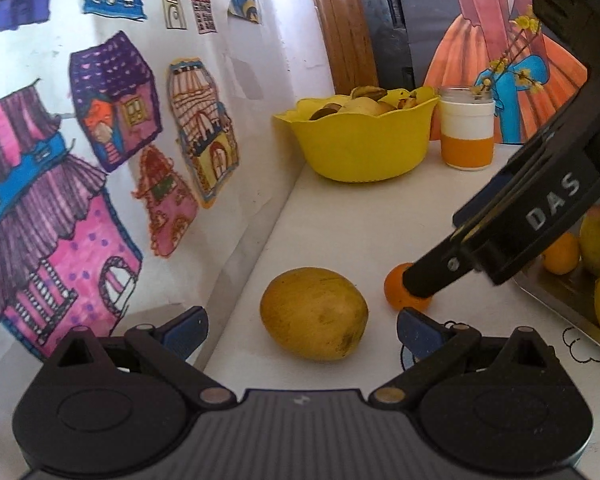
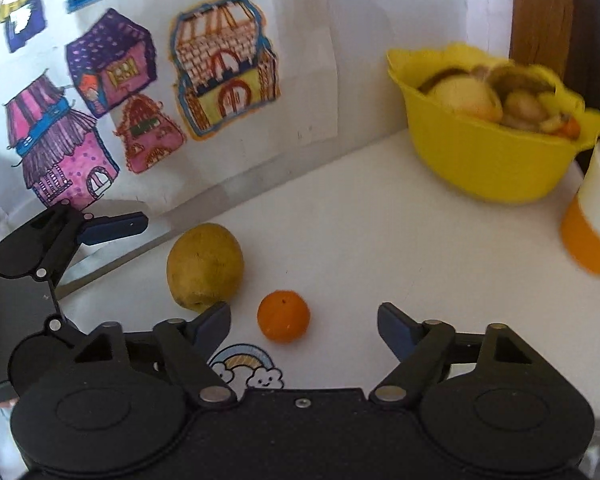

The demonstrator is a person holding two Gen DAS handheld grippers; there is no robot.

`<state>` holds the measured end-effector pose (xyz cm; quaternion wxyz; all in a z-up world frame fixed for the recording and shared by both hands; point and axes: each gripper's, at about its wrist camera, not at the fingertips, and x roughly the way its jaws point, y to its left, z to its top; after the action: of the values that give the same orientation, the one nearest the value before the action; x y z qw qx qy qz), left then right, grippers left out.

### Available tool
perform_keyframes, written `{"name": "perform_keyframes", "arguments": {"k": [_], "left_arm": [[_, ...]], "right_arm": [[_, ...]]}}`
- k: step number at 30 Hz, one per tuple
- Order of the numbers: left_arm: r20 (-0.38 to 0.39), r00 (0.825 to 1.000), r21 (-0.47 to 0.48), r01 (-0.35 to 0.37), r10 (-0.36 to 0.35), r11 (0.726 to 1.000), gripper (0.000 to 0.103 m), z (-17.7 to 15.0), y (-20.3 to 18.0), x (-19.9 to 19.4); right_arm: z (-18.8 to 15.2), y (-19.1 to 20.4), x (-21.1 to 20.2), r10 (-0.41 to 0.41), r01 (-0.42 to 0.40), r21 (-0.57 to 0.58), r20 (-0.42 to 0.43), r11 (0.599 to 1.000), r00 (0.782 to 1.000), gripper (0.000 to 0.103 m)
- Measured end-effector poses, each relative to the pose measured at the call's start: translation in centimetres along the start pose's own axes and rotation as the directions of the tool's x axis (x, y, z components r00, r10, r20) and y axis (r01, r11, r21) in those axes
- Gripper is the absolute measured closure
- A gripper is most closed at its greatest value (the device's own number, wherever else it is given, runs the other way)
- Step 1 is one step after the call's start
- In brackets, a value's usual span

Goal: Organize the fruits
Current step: 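Move the left tool to a brown pear while the right tool reaches a mandarin orange, then grasp the brown pear with the left tool while the right tool grasps the mandarin orange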

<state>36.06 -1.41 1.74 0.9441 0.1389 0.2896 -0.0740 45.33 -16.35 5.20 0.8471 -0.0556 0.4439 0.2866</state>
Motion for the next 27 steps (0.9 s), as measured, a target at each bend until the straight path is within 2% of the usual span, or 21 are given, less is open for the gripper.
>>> {"name": "perform_keyframes", "arguments": {"k": [4,9,20,23,27], "left_arm": [[0.014,1.000,0.033,-0.005,0.004,0.999,0.002,0.0,-0.3,0.3],[0.006,1.000,0.011,0.018,-0.018,1.000,0.007,0.1,-0.1,1.0],[0.002,0.999,-0.006,0.032,-0.032,0.999,0.014,0.4,0.4,2.0],[-0.004,0.999,-0.008,0.034,-0.034,0.999,0.019,0.5,0.4,2.3],[-0.007,0.999,-0.028,0.037,-0.037,0.999,0.028,0.6,0.7,2.7]], "right_arm": [[-0.1,-0.3,0.8,0.008,-0.008,0.046,-0.014,0.999,1.000,0.030],[-0.1,-0.5,1.4,0.028,-0.026,0.089,-0.026,0.996,0.999,0.040],[0.2,-0.6,2.2,0.040,-0.037,0.096,-0.037,0.995,0.999,0.050],[0.1,-0.6,2.4,0.043,-0.040,0.096,-0.036,0.995,0.998,0.052],[0.1,-0.3,2.7,0.051,-0.048,0.097,-0.034,0.994,0.998,0.061]]}}
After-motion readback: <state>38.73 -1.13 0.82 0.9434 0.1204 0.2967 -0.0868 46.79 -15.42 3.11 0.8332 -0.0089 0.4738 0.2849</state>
